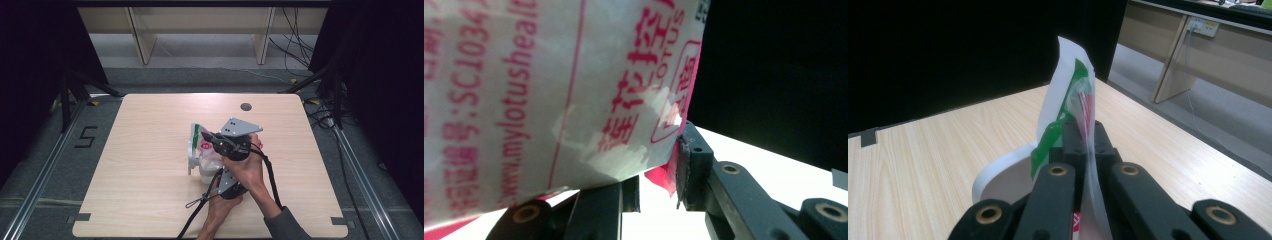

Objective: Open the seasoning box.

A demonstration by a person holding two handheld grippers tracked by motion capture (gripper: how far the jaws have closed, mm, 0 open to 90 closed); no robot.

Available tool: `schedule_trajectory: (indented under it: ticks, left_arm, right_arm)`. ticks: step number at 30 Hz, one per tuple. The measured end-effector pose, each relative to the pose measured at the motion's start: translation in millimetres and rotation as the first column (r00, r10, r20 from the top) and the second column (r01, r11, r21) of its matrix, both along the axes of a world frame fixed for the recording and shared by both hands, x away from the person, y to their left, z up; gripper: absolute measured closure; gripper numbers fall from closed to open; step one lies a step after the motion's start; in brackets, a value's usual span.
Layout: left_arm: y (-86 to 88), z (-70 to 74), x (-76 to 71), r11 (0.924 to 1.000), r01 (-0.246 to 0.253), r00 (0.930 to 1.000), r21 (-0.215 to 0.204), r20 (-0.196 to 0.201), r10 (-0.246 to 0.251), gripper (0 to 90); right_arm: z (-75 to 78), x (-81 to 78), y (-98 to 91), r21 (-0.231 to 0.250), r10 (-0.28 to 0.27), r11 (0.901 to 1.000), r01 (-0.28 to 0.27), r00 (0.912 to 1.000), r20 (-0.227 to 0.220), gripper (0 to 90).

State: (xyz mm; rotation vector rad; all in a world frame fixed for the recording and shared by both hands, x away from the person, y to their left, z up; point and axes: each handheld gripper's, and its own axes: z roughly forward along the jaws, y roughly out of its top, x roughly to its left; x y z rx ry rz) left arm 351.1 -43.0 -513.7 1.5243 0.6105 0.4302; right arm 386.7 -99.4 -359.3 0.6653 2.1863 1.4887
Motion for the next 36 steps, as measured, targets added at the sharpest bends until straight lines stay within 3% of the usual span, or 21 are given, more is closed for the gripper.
schedule_trajectory:
  ticks: [1, 3, 5, 7, 10, 12, 14, 15, 18, 36]
  left_arm:
    - [1.0, 0.9, -0.9, 0.9998, -0.007, 0.9999, 0.019, -0.008, 0.007, 74.3]
    - [-0.2, -0.5, 0.4, 1.0, 0.0, 1.0, -0.001, 0.003, 0.0, 74.3]
    - [-0.5, -0.9, 0.4, 1.0, 0.001, 1.0, 0.001, 0.0, -0.001, 74.4]
    - [1.3, 0.7, -1.2, 0.9996, -0.005, 0.9999, 0.026, -0.009, 0.005, 74.3]
    - [-0.4, 0.6, -0.3, 1.0, 0.004, 1.0, -0.006, 0.004, -0.004, 74.3]
    - [0.5, 0.1, -1.0, 0.9998, -0.004, 1.0, 0.019, -0.008, 0.004, 74.3]
    - [1.3, 0.3, -1.2, 0.9996, -0.004, 0.9999, 0.026, -0.011, 0.004, 74.3]
    - [1.4, 0.7, -1.3, 0.9997, -0.002, 1.0, 0.025, -0.01, 0.002, 74.3]
    - [0.6, 0.3, -1.3, 0.9998, -0.001, 1.0, 0.018, -0.009, 0.001, 74.3]
    - [1.0, 1.1, -2.1, 0.9998, -0.001, 1.0, 0.019, -0.009, 0.001, 74.3]
  right_arm:
    - [0.5, 0.1, -0.8, -0.001, 0.002, 1.0, -0.002, 0.9999, -0.013, 90.0]
    - [0.2, 0.4, -0.7, 0.0, 0.006, 1.0, -0.006, 0.9999, -0.015, 90.0]
    - [-0.8, 1.7, 0.4, -0.012, 0.013, 0.9998, -0.013, 0.9999, 0.01, 90.0]
    - [-0.8, 3.0, -0.6, -0.01, 0.027, 0.9996, -0.027, 0.9996, -0.007, 90.0]
    - [0.8, 1.4, -0.3, 0.002, 0.025, 0.9997, -0.025, 0.9997, 0.001, 90.0]
    - [0.4, 1.9, -0.4, -0.014, 0.019, 0.9997, -0.019, 0.9998, -0.001, 90.0]
    - [-1.3, 3.6, -1.0, 0.0, 0.005, 1.0, -0.005, 1.0, -0.004, 90.0]
    - [-0.6, 3.4, -1.9, 0.003, 0.016, 0.9999, -0.016, 0.9996, -0.025, 90.0]
    - [-0.7, 2.7, -0.6, 0.0, 0.006, 1.0, -0.006, 1.0, -0.001, 90.0]
    - [-0.5, 3.0, -0.7, 0.001, 0.007, 1.0, -0.007, 1.0, -0.004, 90.0]
